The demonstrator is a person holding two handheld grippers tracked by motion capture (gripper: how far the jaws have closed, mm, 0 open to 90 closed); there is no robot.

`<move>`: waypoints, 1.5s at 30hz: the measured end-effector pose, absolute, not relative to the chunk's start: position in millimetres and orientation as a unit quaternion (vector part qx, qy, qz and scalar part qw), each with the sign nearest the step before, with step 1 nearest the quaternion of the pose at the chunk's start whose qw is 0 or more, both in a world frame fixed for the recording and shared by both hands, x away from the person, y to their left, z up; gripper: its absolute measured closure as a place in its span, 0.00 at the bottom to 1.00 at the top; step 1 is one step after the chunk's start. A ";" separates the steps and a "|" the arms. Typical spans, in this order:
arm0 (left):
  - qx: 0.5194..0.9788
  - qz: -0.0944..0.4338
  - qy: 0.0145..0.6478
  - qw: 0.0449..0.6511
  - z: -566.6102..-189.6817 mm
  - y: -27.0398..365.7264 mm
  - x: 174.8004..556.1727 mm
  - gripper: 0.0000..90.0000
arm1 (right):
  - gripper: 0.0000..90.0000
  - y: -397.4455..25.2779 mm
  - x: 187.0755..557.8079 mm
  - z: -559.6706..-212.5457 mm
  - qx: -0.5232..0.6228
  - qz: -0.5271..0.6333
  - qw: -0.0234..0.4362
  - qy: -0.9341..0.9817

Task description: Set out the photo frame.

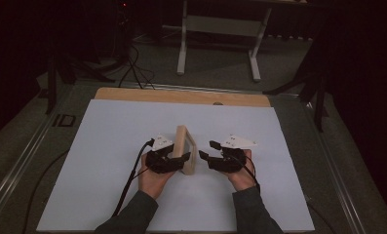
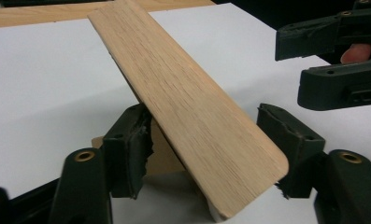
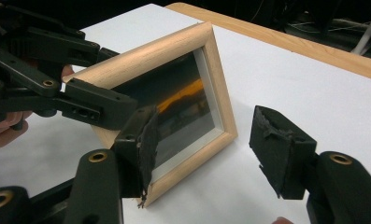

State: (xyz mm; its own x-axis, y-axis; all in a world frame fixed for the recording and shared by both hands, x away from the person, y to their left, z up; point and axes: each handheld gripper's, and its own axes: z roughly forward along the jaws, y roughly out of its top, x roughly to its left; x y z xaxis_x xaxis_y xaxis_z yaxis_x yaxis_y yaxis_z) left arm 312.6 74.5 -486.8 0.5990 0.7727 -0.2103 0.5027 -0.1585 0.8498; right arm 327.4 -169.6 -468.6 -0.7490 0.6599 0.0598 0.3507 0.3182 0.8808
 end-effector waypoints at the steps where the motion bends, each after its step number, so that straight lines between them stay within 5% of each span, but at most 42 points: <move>1: 0.749 0.137 0.427 0.488 -486.6 74.5 312.6 0.43 | 0.46 -169.7 327.5 -468.5 0.317 0.490 0.158 0.796; 21: 0.753 0.146 0.421 0.484 -479.7 83.0 309.0 0.64 | 0.46 -174.9 327.6 -464.2 0.320 0.497 0.162 0.790; 39: 0.777 0.158 0.367 0.486 -478.8 80.1 294.4 0.67 | 0.47 -181.2 326.7 -458.5 0.330 0.508 0.176 0.776; 45: 0.783 0.163 0.346 0.490 -480.4 81.6 287.2 0.67 | 0.55 -182.0 324.8 -455.6 0.330 0.512 0.187 0.771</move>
State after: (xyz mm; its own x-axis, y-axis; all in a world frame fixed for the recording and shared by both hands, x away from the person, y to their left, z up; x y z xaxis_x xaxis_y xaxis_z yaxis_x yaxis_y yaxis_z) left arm 287.2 81.6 -480.4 0.7076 0.7015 -0.0848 0.3825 -0.2795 0.8807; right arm 324.8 -182.0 -455.6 -0.7132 0.6992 0.0495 0.3174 0.2591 0.9122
